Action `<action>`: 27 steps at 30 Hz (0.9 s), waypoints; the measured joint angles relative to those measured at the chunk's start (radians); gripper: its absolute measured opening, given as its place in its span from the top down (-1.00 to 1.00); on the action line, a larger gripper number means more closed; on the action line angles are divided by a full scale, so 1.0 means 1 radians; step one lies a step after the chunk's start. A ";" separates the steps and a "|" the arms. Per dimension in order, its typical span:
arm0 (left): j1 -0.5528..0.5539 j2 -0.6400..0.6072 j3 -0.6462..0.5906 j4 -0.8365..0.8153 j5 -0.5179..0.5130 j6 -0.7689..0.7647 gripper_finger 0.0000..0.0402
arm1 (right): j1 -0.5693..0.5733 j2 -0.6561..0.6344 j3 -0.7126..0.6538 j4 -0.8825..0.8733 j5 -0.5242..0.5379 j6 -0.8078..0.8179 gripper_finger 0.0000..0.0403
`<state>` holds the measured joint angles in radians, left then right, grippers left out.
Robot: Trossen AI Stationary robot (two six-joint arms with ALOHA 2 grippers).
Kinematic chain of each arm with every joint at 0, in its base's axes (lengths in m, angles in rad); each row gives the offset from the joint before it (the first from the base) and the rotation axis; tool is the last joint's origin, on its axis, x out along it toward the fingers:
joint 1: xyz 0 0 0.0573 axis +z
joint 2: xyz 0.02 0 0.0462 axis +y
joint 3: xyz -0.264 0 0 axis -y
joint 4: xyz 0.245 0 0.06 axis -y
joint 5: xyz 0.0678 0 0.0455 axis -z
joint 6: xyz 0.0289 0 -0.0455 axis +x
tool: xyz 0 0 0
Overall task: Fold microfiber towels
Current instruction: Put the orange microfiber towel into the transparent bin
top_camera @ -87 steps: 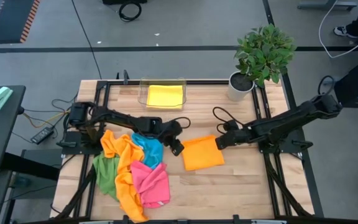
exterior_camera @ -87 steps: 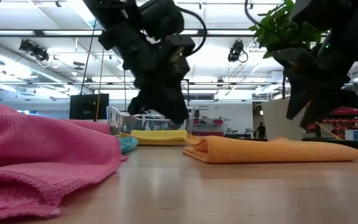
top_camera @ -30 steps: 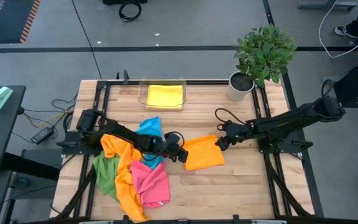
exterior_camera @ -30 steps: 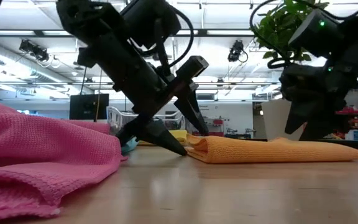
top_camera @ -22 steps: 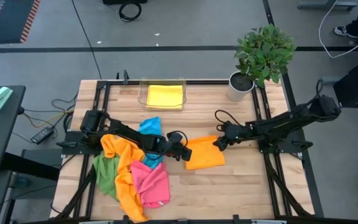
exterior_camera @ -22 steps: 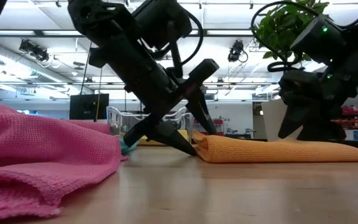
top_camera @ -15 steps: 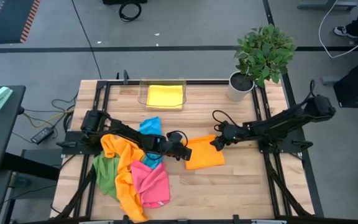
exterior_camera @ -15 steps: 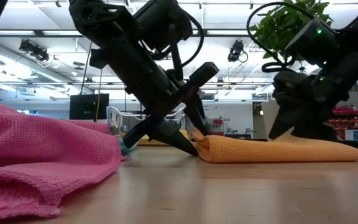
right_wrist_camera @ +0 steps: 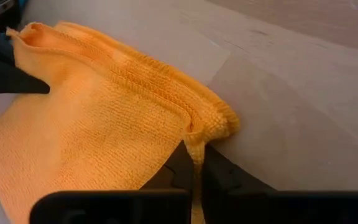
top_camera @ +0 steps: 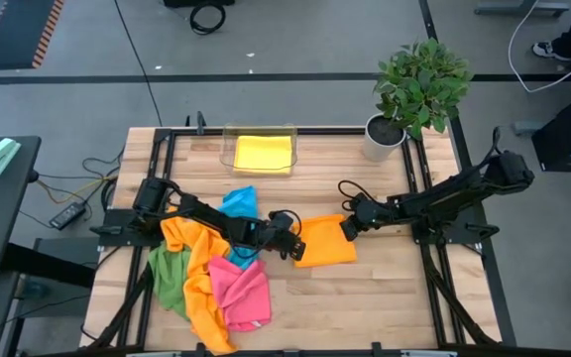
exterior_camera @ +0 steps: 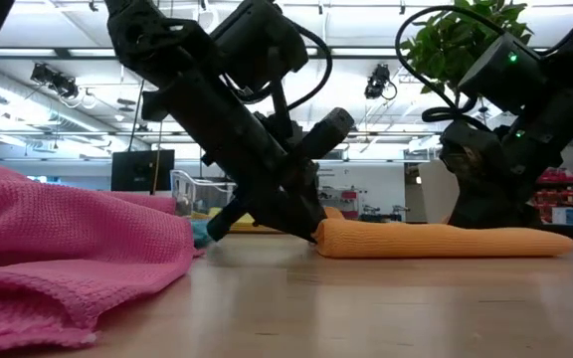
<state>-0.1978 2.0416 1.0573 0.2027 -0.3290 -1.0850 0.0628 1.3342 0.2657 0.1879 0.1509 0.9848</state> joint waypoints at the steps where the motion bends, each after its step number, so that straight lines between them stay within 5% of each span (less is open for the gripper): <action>1: -0.004 0.000 0.000 0.003 -0.008 -0.007 0.90 | 0.000 0.000 0.000 0.000 0.000 0.000 0.92; 5: 0.008 0.005 0.005 -0.063 -0.015 -0.157 0.93 | 0.000 0.000 0.000 0.001 0.000 0.012 0.95; 14: 0.012 -0.022 0.003 -0.051 -0.026 -0.107 0.96 | 0.002 -0.088 0.044 -0.015 -0.026 -0.007 0.97; 27: 0.103 -0.407 0.011 -0.261 -0.187 0.154 0.96 | -0.142 -0.217 0.421 -0.262 0.024 -0.324 0.98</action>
<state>-0.0950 1.6349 1.0679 -0.0581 -0.5164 -0.9306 -0.0791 1.1167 0.6870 -0.0743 0.1748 0.6608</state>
